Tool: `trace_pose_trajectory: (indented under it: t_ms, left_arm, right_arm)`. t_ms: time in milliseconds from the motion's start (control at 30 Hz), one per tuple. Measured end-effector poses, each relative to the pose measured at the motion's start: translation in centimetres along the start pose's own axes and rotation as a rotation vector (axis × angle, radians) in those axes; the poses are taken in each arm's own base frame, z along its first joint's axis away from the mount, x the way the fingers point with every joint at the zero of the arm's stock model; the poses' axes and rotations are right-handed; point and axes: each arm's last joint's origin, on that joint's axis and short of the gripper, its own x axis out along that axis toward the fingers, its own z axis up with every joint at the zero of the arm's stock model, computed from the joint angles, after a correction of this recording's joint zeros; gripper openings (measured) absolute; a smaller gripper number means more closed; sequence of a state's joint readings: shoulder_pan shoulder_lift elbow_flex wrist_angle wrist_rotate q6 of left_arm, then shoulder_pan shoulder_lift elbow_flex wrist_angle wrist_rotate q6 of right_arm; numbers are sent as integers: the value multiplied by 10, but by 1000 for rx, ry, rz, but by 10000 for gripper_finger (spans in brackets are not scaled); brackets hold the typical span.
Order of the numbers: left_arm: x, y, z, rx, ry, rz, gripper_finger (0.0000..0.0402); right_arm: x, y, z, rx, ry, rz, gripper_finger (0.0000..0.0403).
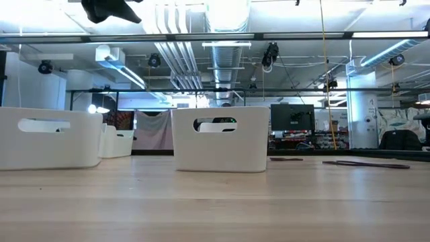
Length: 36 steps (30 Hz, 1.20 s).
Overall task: Sort rubber bands into baskets
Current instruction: Put the violet rubber band into the bottom left white bin
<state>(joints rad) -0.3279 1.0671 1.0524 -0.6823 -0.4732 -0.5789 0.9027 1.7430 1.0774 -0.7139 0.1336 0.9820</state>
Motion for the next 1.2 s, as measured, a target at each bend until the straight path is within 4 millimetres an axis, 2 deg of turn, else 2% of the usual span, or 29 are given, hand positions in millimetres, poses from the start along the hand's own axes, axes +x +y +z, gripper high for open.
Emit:
trace_pose_trajectory:
  t_ms: [133,333,467,633,833,933,1067,1200]
  left_arm:
    - [2,1,-3,26,16,10,210]
    - [1,3,-5,79,31,36,210]
    - [-1,7,-10,92,73,61,210]
    - [-1,5,-16,88,89,54,210]
    - [2,-1,-29,85,106,27,210]
    - [2,-6,-33,72,116,13,210]
    - [0,-14,-38,72,117,-15,210]
    - [-1,-18,-41,81,107,-14,210]
  right_arm:
    - [-21,0,25,-9,-72,-31,9]
    - [-38,-7,58,27,-137,-9,9]
    - [-41,-7,66,54,-115,38,9]
    - [-31,-5,56,44,-21,70,30]
    - [-9,-8,50,26,107,78,114]
    - [5,-8,49,18,143,55,139]
    - [15,-6,49,12,163,39,136]
    - [19,-6,48,9,165,24,99]
